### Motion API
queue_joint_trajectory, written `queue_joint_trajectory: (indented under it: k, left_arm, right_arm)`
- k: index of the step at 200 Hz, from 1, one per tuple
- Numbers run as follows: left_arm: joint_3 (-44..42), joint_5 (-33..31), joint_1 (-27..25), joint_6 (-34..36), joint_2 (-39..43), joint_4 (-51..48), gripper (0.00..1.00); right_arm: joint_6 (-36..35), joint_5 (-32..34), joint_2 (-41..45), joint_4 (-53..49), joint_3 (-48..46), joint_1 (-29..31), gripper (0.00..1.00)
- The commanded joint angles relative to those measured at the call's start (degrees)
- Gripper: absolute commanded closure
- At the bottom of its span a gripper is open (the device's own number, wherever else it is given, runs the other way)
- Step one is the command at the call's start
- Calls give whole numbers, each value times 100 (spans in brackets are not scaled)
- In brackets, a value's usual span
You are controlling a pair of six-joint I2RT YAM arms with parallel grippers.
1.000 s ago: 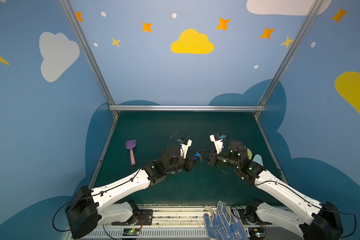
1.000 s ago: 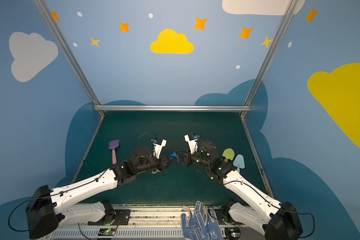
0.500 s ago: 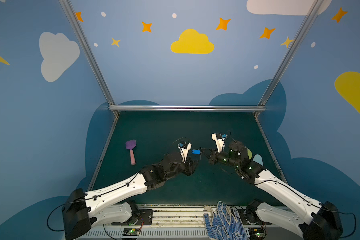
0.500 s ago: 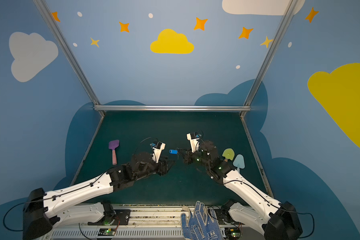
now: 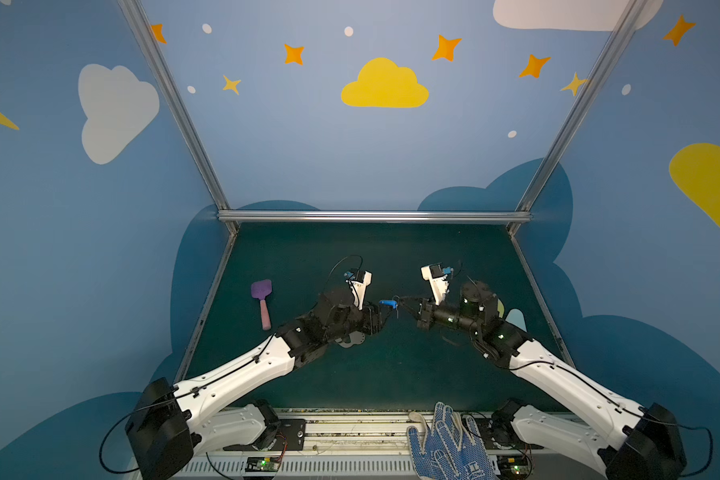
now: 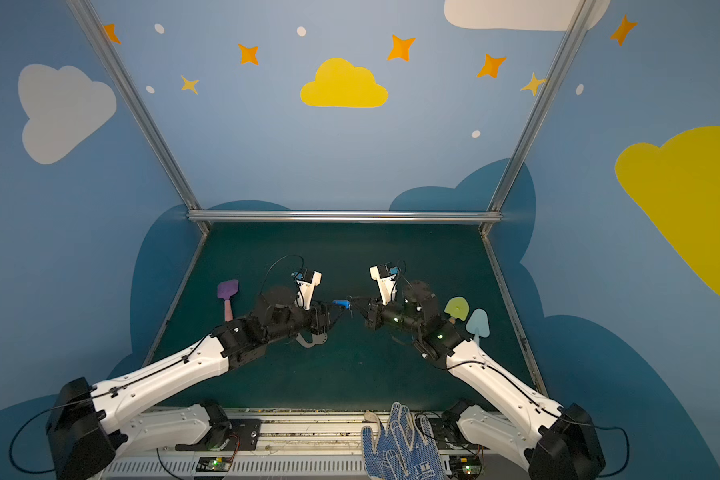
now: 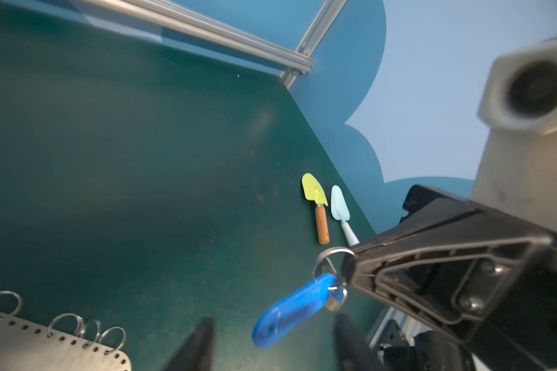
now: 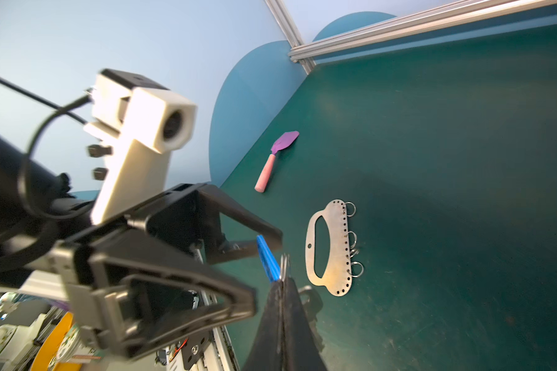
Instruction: Put the keys on the keyring
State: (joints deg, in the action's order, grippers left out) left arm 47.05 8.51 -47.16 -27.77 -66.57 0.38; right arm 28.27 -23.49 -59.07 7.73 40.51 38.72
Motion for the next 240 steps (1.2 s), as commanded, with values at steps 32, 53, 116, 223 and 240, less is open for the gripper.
queue_joint_trajectory:
  k: [32, 53, 116, 223, 240]
  left_arm:
    - [128, 639, 53, 100, 134, 259, 96]
    - [162, 723, 25, 371, 125, 187, 96]
    - [728, -1226, -1217, 1818, -248, -722, 96]
    - [182, -1896, -1179, 1188, 623, -689, 43]
    - [156, -1248, -596, 600, 799, -689, 43]
  right_arm:
    - [84, -57, 17, 231, -22, 13, 100]
    - [109, 4, -65, 88, 77, 8, 100]
    - [553, 119, -89, -136, 332, -23, 100]
    - [-214, 630, 150, -460, 250, -14, 100]
    - [-511, 537, 130, -398, 216, 8, 100]
